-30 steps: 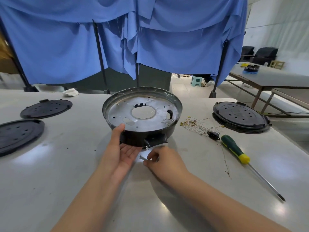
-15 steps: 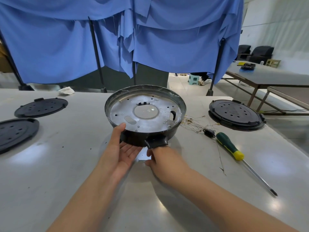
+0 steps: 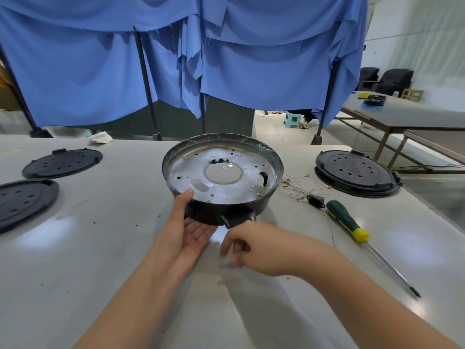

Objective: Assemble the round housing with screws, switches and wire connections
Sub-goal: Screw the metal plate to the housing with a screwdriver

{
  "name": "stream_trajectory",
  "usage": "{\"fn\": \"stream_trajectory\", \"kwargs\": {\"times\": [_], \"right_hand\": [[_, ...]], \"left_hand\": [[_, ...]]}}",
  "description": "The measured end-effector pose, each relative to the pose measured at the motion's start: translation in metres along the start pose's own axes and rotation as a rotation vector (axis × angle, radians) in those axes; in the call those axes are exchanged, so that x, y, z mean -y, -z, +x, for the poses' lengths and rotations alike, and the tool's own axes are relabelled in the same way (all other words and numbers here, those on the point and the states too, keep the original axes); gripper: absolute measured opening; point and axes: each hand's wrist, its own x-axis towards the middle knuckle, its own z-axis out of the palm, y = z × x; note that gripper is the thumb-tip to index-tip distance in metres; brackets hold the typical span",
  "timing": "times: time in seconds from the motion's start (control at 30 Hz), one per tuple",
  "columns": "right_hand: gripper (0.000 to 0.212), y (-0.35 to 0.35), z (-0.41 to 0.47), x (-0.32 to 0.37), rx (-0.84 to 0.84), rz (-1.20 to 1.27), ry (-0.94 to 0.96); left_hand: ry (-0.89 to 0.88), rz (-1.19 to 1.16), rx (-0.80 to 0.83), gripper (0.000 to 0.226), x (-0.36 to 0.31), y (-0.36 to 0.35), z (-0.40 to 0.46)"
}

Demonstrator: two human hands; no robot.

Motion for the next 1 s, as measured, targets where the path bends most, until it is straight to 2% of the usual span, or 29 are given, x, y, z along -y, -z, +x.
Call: {"fn": "stream_trajectory", "kwargs": {"times": [0.07,0.13,0.23,0.33,0.4,0.6,0.7,0.83,1.0], "right_hand": [[0.023,0.016,-0.015,0.005,0.153,0.043,0.042],[0.021,0.035,-0.031,0.010,0.199,0.091,0.102],[0.020,0.061,-0.048,0.010,0.055,0.222,0.135],[0.036,0.076,-0.056,0.002,-0.113,0.303,0.137],[0.035,0.078,-0.054,-0.002,-0.186,0.312,0.130],[0.011,0.066,-0.035,-0.007,-0.293,0.406,0.119],[0.006,0.054,-0.025,-0.008,-0.360,0.435,0.107],[0.013,0.040,-0.014,-0.012,-0.446,0.384,0.082],[0.013,0.035,-0.008,-0.017,-0.424,0.346,0.056]], "left_hand": [[0.016,0.023,0.008,0.054,0.002,-0.001,0.000],[0.040,0.044,0.023,0.056,0.005,-0.002,0.000],[0.118,0.108,0.041,0.063,0.007,-0.005,-0.001],[0.218,0.205,0.053,0.068,0.007,-0.008,-0.005],[0.303,0.232,0.077,0.071,0.010,-0.010,-0.009],[0.453,0.295,0.159,0.075,0.014,-0.012,-0.016],[0.486,0.307,0.186,0.073,0.017,-0.012,-0.017],[0.526,0.276,0.202,0.065,0.021,-0.013,-0.019],[0.520,0.310,0.184,0.064,0.022,-0.014,-0.020]]}}
